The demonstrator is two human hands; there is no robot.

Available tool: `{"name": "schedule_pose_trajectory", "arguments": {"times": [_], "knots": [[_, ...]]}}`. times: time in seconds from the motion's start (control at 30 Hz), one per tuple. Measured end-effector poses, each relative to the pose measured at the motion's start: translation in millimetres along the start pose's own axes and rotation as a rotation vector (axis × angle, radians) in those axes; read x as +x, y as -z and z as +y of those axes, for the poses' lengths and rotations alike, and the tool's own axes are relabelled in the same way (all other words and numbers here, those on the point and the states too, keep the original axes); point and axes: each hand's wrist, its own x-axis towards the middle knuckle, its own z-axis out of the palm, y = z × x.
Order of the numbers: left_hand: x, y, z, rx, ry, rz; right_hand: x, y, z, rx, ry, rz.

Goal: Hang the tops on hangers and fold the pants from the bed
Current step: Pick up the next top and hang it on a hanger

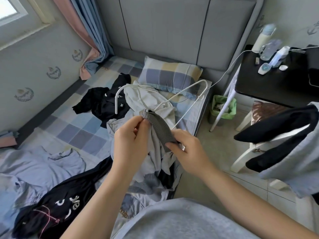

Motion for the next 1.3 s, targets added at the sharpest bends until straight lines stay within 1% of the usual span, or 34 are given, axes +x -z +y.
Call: {"name": "schedule_pose_trajectory", "arguments": {"times": [0.03, 0.1, 0.17, 0.2, 0.3, 0.37, 0.43, 0.57, 0.7, 0.77, 0.83, 0.9, 0.97, 1.03, 1.1, 1.2, 1.3], "knots": [[2.3, 0.4, -1.8, -0.007, 0.014, 0.007, -2.4, -0.4, 1.4, 0.04, -0.022, -0.004], [5.4, 0.7, -4.0, -0.014, 0.014, -0.004, -8.0, -1.8, 4.5, 0.135, -0.1, -0.071], [5.2, -0.1, -4.0, -0.022, -0.015, -0.036, -10.1, -4.0, 9.4, 0.191, -0.178, -0.185], [4.4, -0.5, -4.0, -0.021, -0.027, -0.047, -10.4, -5.0, 13.7, 0.182, -0.214, -0.25], [4.0, 2.4, -4.7, -0.033, -0.039, -0.06, -12.8, -6.0, 34.2, -0.01, -0.257, -0.424], [6.5, 7.1, -6.1, -0.043, -0.033, -0.072, -16.9, -7.5, 50.8, -0.188, -0.298, -0.462], [8.6, 13.5, -8.5, -0.025, -0.041, -0.099, -18.8, -6.6, 67.2, -0.369, -0.287, -0.422], [8.3, 33.6, -16.0, 0.09, -0.064, -0.206, -8.5, 15.9, 85.8, -0.694, -0.14, -0.339], [7.9, 55.7, -27.7, 0.232, 0.011, -0.256, -1.2, 48.4, 92.2, -0.856, -0.038, -0.224], [7.9, 62.6, -31.4, 0.26, 0.042, -0.261, -0.7, 56.3, 90.4, -0.904, 0.005, -0.161], [9.2, 66.1, -31.9, 0.282, 0.047, -0.274, 1.8, 60.0, 88.5, -0.913, -0.022, -0.107], [11.6, 65.9, -31.7, 0.317, 0.046, -0.275, 7.7, 64.2, 87.9, -0.87, -0.091, -0.108], [13.5, 64.6, -33.1, 0.341, 0.046, -0.28, 13.7, 71.2, 85.6, -0.767, -0.135, -0.136], [13.5, 62.5, -34.1, 0.378, 0.009, -0.328, 18.1, 80.1, 77.4, -0.627, -0.193, -0.161], [11.5, 59.3, -37.1, 0.417, -0.021, -0.362, 21.8, 88.9, 66.5, -0.585, -0.219, -0.153], [8.0, 48.3, -43.7, 0.501, -0.052, -0.35, 29.6, 98.9, 43.0, -0.584, -0.192, -0.133], [2.0, 29.0, -44.6, 0.556, -0.073, -0.328, 37.6, 100.7, 10.7, -0.545, -0.091, -0.144]]}}
